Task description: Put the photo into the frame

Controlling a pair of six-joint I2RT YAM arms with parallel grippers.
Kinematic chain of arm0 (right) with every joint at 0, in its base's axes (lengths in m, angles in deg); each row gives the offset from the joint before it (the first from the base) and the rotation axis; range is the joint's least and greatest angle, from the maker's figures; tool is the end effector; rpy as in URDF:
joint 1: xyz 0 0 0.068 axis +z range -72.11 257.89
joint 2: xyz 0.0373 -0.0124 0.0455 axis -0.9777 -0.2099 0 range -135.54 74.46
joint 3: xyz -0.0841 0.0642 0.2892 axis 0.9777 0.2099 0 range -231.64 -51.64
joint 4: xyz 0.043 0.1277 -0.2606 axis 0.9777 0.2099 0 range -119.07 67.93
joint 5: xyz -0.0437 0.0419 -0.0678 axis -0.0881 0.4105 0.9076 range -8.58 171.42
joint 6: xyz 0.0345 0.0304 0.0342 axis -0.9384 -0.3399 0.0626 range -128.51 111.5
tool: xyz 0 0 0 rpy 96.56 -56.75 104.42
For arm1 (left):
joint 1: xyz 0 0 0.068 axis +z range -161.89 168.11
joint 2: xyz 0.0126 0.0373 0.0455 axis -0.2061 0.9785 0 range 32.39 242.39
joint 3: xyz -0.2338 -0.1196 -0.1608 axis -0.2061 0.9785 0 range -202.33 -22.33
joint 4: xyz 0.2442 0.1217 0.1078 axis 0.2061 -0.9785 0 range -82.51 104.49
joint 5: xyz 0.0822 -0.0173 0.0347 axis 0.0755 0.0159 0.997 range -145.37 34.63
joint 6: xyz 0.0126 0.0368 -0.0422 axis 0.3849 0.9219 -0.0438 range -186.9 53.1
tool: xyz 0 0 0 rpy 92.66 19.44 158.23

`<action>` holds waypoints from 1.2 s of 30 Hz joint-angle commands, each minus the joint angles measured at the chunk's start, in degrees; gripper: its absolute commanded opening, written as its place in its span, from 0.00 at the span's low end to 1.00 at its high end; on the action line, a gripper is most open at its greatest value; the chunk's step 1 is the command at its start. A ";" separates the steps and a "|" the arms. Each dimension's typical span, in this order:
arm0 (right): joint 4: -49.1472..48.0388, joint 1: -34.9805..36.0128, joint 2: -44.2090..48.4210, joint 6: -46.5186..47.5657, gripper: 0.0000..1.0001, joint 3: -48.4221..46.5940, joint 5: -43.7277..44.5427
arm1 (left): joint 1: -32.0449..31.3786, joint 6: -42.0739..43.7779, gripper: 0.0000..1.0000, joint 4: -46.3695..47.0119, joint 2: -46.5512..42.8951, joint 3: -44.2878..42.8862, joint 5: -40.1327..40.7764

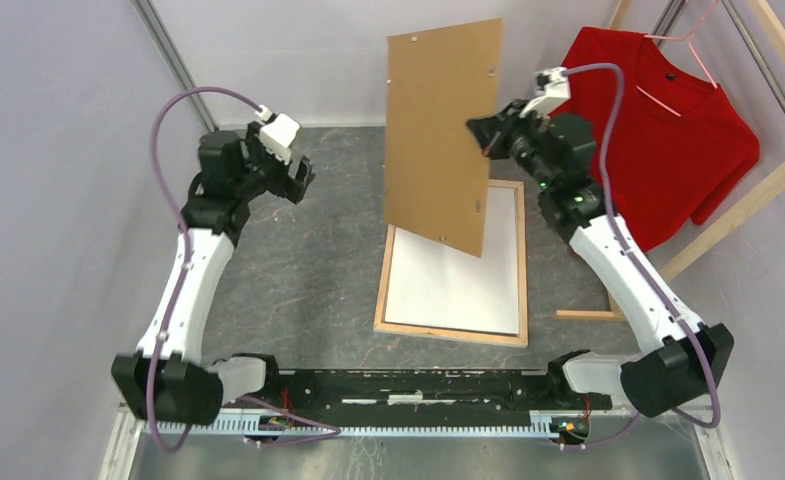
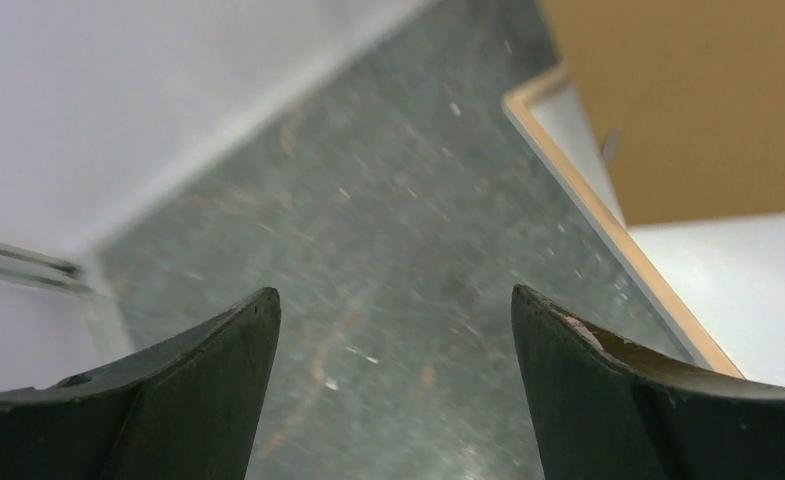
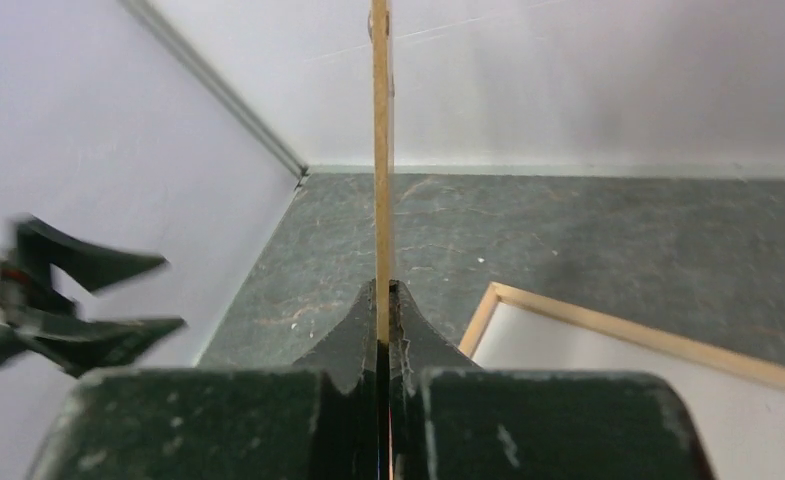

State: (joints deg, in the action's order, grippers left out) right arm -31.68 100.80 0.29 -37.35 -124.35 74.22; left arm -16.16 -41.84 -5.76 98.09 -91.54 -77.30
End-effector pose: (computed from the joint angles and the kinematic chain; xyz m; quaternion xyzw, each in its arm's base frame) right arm 0.3043 0.1342 0.4574 -0.0086 0.7000 0.3507 0.6220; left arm 0.2761 -0.0359 0.4319 0.3092 0.7334 -0.0444 0.6037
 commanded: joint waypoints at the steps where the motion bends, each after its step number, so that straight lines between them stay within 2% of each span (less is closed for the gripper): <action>1: 5.51 -9.38 4.32 -11.86 0.00 -4.21 -8.12 | -0.86 -7.51 0.90 -5.40 10.58 -1.62 -5.93; 4: 11.21 -15.86 4.76 -13.99 0.00 -3.16 -16.74 | -3.15 -9.00 0.87 -3.51 17.31 -1.42 -8.06; 7: 7.93 -22.32 6.46 -19.26 0.00 5.15 -29.20 | -5.08 -10.65 0.85 2.00 21.57 0.43 -9.64; 9: 5.89 -25.38 7.57 -21.94 0.00 10.08 -34.29 | -6.14 -10.83 0.84 5.25 23.99 1.38 -9.80; 14: 4.73 -28.48 10.20 -23.53 0.00 16.25 -39.08 | -6.71 -11.33 0.81 9.44 29.30 2.65 -10.56; 18: 6.45 -29.00 8.77 -21.98 0.00 17.75 -41.82 | -6.88 -12.35 0.78 11.90 30.72 3.77 -11.85; 23: -3.93 -28.73 9.58 -27.58 0.00 23.42 -45.75 | -6.93 -12.68 0.76 11.46 28.54 3.15 -10.88; 26: -3.16 -27.91 9.82 -27.07 0.00 24.80 -46.19 | -6.89 -13.27 0.75 10.76 28.70 0.63 -4.08; 29: -7.09 -26.43 10.18 -29.94 0.00 28.17 -47.25 | -6.98 -14.66 0.75 10.13 30.16 -2.78 2.65; 33: -18.22 -23.24 10.58 -37.58 0.00 34.20 -47.72 | -7.06 -17.95 0.76 7.96 31.93 -6.60 5.44; 36: -21.40 -20.96 10.42 -39.78 0.00 36.31 -47.57 | -7.40 -18.50 0.76 7.92 31.47 -6.64 6.44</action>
State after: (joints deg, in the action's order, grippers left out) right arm -40.76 77.55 9.01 -69.28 -89.38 29.96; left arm -23.16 -56.36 2.37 129.54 -96.26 -74.61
